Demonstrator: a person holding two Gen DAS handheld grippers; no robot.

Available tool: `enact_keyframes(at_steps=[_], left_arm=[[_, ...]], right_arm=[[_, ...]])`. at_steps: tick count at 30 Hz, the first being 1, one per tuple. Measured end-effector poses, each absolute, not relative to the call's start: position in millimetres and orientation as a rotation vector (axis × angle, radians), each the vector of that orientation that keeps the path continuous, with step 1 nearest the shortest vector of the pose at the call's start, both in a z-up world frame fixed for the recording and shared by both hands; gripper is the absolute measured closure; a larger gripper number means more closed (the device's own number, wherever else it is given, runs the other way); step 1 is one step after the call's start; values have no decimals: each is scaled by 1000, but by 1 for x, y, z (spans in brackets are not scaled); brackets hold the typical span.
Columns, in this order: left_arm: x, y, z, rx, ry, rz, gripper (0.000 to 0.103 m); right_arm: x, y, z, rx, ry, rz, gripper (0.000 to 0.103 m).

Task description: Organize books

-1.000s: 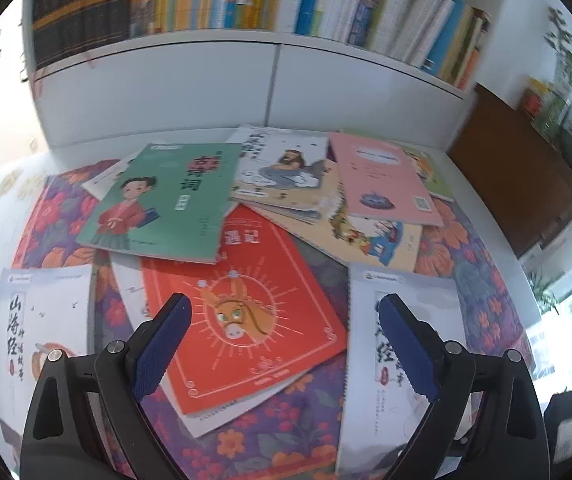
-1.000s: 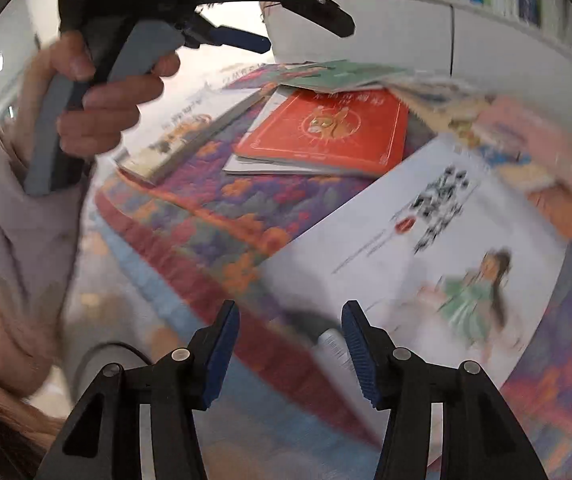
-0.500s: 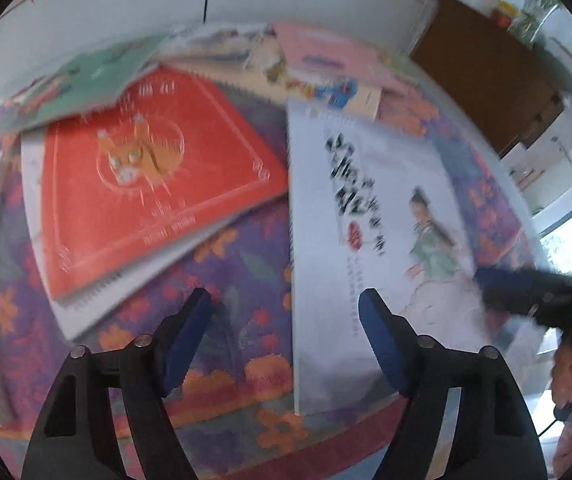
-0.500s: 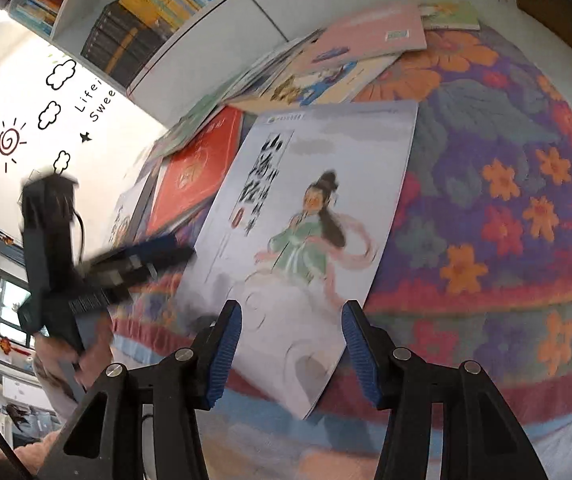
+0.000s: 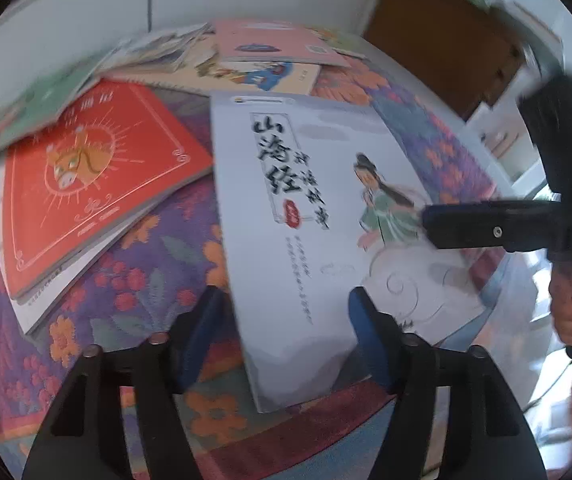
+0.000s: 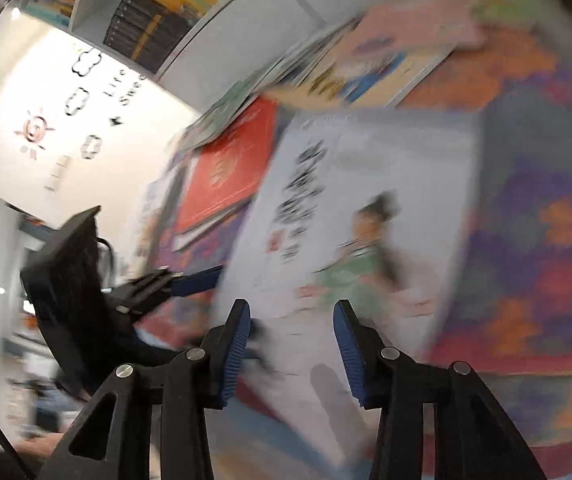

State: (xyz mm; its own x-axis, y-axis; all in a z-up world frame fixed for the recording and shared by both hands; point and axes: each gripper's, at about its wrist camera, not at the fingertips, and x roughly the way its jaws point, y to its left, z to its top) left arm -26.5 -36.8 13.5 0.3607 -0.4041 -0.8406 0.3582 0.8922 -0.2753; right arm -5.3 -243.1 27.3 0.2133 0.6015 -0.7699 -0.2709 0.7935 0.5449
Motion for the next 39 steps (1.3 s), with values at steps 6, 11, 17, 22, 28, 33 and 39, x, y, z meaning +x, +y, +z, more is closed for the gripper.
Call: enact_keyframes(at_steps=[6,11,17,22,28,33,39], left_arm=[[-2,-21,10,-166,1147,-479,71],[9,-19,7,-228,1162,-538,72],[21,-14,3,-294,1156,-531,78],[21,-22,9,-263,1153,-469,78],[14,-20,25,-235,1114,-466,79],[3,-13,45,-194,1057,-461,79],[-10,3,67,-174,1011,-454,79]], right_arm=[[-4,-287,10,419,1323,541,60],[17,-296,-9,610,1318,647,62],[36,-297,-21,656,1282,667,93],[24,-297,-13,597,1239,643,92],[10,-281,31,470,1147,690,94],[-3,-260,59,372,1094,722,93],[-13,-249,81,353,1044,742,93]])
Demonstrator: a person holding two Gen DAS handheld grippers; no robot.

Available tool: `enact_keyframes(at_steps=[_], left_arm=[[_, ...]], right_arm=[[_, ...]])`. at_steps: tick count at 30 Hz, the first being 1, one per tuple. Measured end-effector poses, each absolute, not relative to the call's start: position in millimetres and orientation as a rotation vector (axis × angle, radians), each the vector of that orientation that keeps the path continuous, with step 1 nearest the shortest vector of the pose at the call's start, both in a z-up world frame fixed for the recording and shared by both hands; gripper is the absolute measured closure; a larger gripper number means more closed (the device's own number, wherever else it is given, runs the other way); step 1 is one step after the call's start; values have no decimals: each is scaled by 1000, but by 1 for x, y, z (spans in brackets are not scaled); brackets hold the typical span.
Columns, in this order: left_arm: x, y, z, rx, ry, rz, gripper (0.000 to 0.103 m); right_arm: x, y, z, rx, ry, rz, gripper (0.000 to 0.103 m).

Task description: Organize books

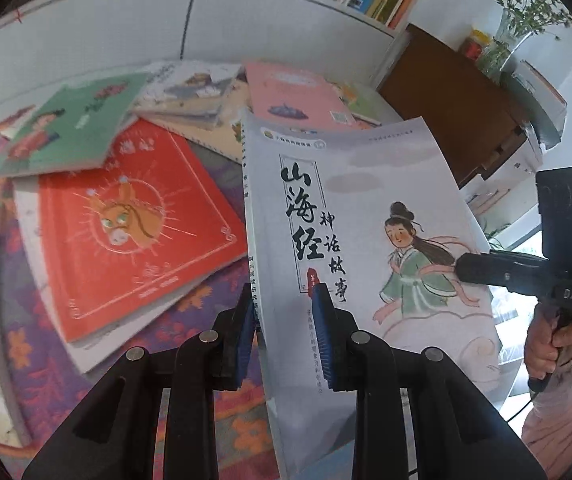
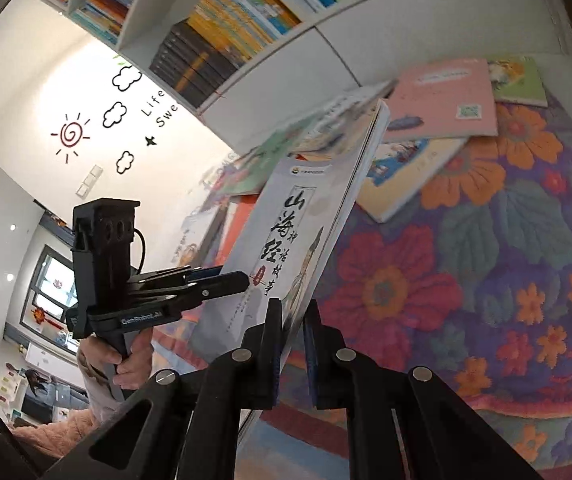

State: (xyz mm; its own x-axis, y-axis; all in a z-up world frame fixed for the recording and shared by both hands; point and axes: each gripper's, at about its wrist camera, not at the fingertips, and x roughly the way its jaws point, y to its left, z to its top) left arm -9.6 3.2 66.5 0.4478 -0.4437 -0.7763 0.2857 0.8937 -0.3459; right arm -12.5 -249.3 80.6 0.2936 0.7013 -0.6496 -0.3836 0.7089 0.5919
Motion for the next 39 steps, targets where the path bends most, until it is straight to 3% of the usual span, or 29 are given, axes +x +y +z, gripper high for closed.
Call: enact_keyframes(at_steps=[12,23,31,39], left_arm=[[-38,69,103,-177,901,-364,79],[-58,161,108,-260,854,-229,79],[-56,237,113,-317,825,-131,79],[-51,298,89,-381,844,-45,79]], right_arm=[[-20,-170,122,232,982,809,92],[-9,-76,126,150,985,923,92],[16,-4,118,171,1015,1025,92],[41,61,75,221,1110,1088,91]])
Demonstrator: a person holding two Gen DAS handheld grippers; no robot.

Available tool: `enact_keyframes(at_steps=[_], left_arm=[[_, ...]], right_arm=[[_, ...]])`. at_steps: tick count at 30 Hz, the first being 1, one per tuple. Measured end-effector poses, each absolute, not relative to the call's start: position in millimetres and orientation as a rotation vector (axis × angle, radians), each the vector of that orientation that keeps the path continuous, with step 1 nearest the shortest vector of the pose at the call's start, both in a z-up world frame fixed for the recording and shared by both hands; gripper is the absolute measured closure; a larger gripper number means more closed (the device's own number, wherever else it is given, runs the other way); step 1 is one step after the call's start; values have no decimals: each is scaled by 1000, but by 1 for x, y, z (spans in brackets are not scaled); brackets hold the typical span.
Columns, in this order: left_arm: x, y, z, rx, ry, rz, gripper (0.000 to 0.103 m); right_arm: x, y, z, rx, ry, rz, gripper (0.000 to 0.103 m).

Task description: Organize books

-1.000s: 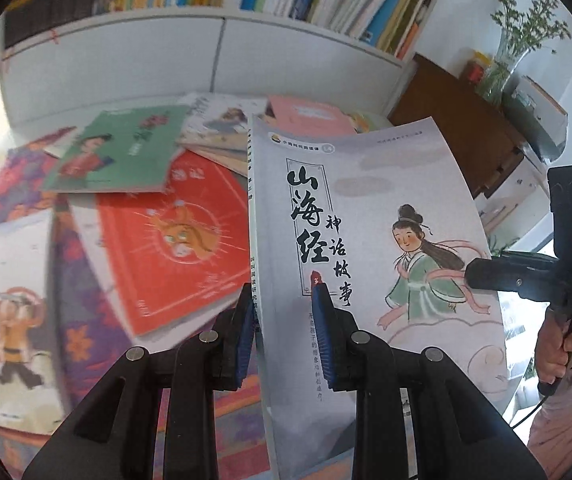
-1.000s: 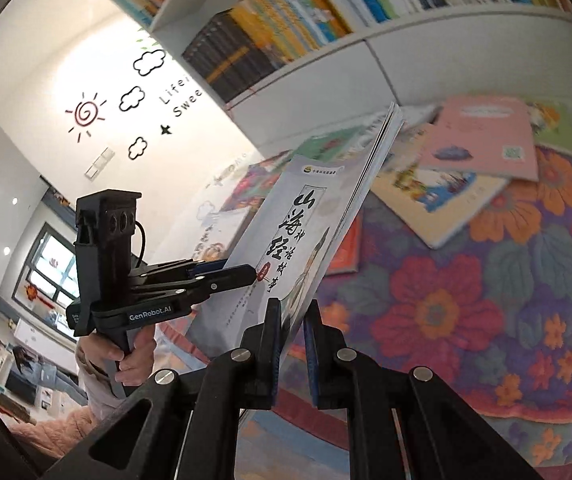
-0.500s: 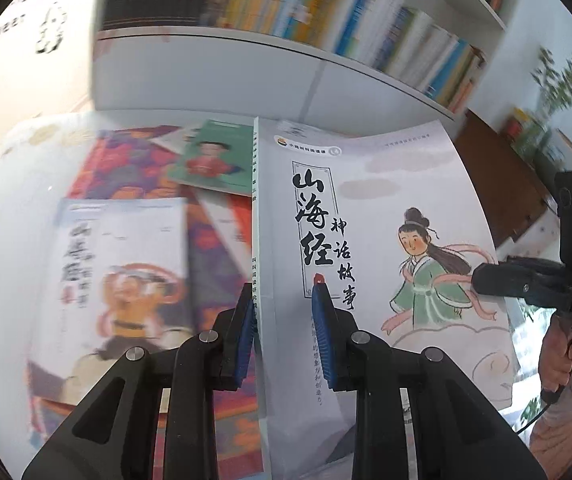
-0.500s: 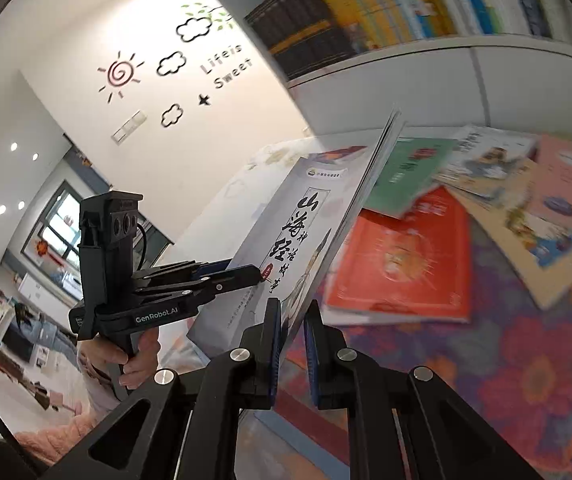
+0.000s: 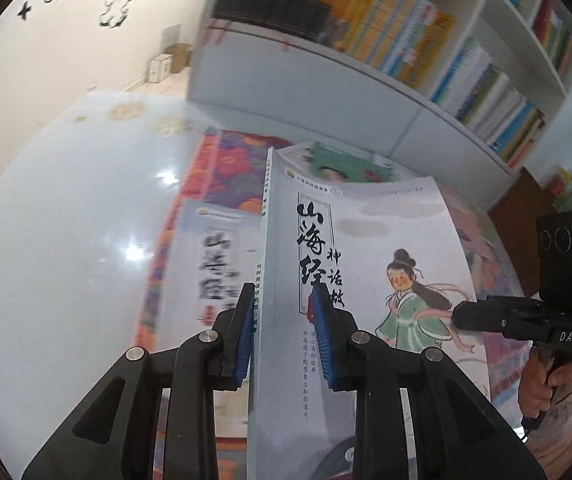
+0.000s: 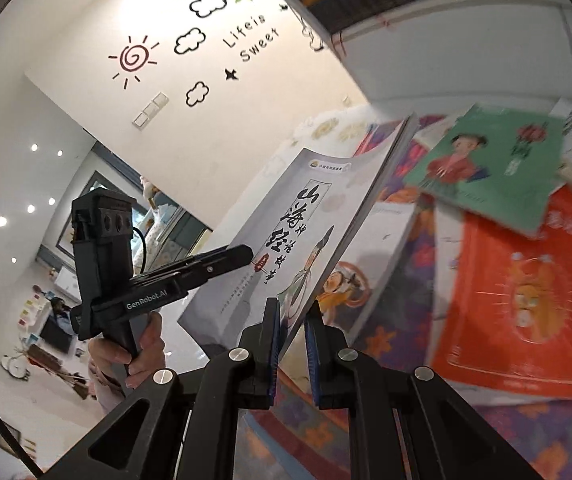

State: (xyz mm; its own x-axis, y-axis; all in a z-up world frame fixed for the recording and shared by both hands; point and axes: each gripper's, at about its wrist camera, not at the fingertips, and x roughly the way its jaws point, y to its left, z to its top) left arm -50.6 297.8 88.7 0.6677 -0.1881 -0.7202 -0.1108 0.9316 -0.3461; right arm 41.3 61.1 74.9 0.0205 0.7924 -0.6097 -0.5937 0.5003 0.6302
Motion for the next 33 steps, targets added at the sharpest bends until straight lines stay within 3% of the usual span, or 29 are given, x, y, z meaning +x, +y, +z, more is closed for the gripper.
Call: enact_keyframes(at_steps=[14,33], left_arm=[[-31,338,23,-418,961,4,78],[-30,344,19,-341,982,136,69]], right_arm=[[64,113,0,239,1234,1067,91],[66,107,-12,268,1276,998,89]])
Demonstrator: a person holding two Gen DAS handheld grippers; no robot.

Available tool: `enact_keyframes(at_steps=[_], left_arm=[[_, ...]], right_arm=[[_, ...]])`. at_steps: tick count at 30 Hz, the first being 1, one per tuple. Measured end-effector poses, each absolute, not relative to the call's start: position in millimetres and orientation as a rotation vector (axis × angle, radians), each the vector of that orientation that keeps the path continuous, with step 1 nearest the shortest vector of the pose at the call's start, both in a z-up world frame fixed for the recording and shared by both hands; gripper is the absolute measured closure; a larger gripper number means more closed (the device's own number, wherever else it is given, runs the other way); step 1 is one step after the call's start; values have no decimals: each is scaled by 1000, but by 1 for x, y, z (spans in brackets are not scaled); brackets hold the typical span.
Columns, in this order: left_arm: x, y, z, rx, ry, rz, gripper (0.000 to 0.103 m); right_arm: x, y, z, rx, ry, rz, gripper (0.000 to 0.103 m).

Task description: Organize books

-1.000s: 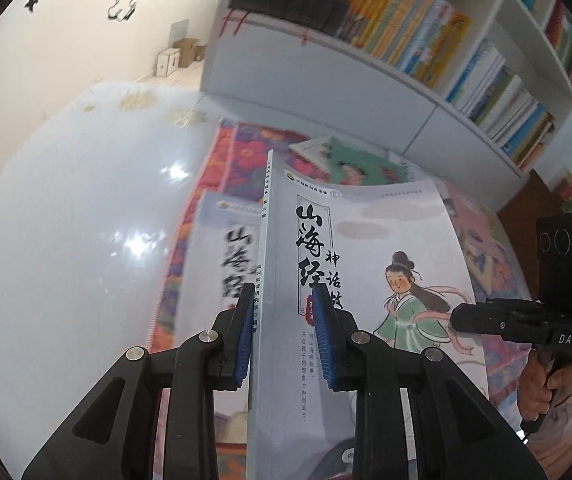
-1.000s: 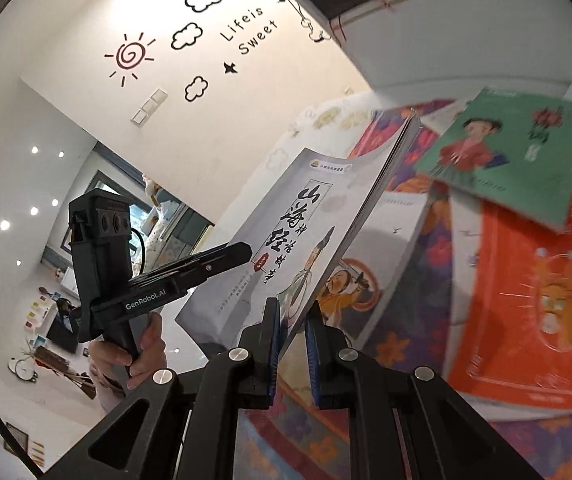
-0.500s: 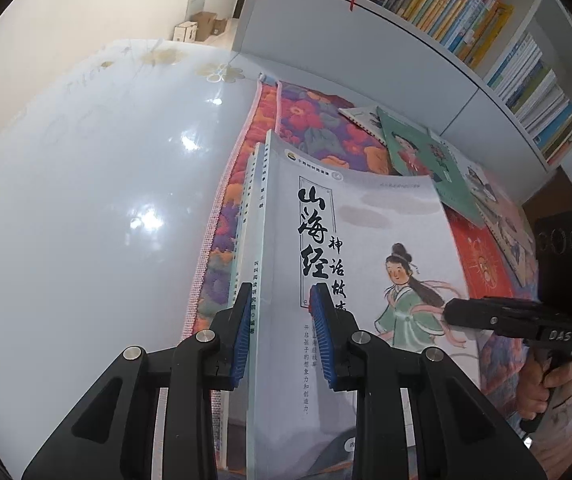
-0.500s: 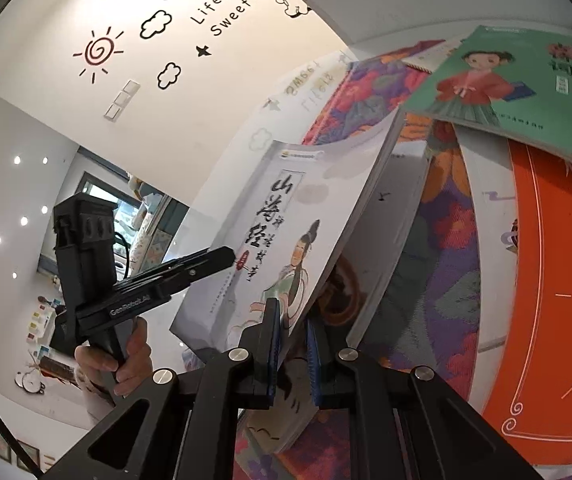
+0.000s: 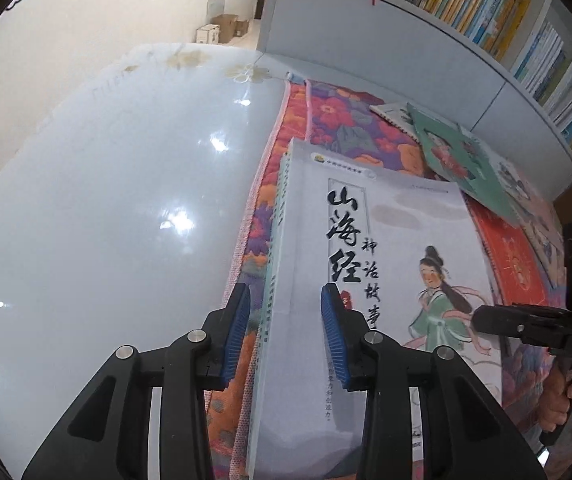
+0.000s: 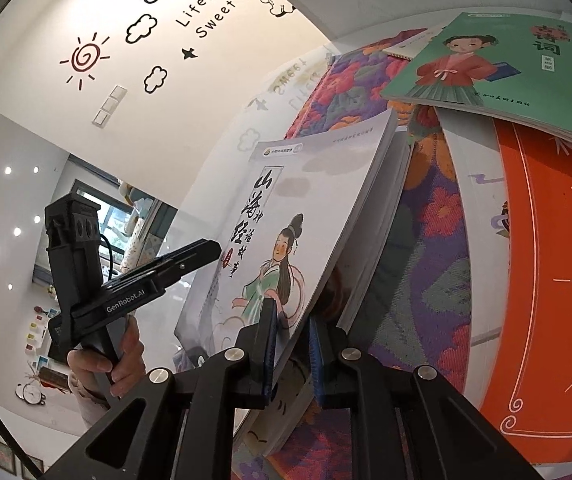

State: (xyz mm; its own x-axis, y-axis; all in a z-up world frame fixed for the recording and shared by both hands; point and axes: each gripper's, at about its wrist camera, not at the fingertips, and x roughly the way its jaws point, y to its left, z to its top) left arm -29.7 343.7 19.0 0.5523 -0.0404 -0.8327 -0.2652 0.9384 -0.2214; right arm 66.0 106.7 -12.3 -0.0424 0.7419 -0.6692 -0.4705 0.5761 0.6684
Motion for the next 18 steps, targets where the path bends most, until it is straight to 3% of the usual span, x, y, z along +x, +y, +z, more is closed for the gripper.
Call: enact_keyframes(at_steps=[4,7,9,10,18], left_arm=[[-35,345,28,-324,950,209,69],[-39,344,39,-317,928,222,69],[-42,342,47,-307,912,229,69],[-43,340,52,-302,900,232,69],[-34,298,71,-300,874,164,67]], right_arm=[[66,102,-13,322,1302,967,85],[64,96,-11,333,1299,942,75],[63,91,-5,318,1290,906,54],[62,89,-2,313,1281,896,51],[67,41,29,321,1191,878,51]])
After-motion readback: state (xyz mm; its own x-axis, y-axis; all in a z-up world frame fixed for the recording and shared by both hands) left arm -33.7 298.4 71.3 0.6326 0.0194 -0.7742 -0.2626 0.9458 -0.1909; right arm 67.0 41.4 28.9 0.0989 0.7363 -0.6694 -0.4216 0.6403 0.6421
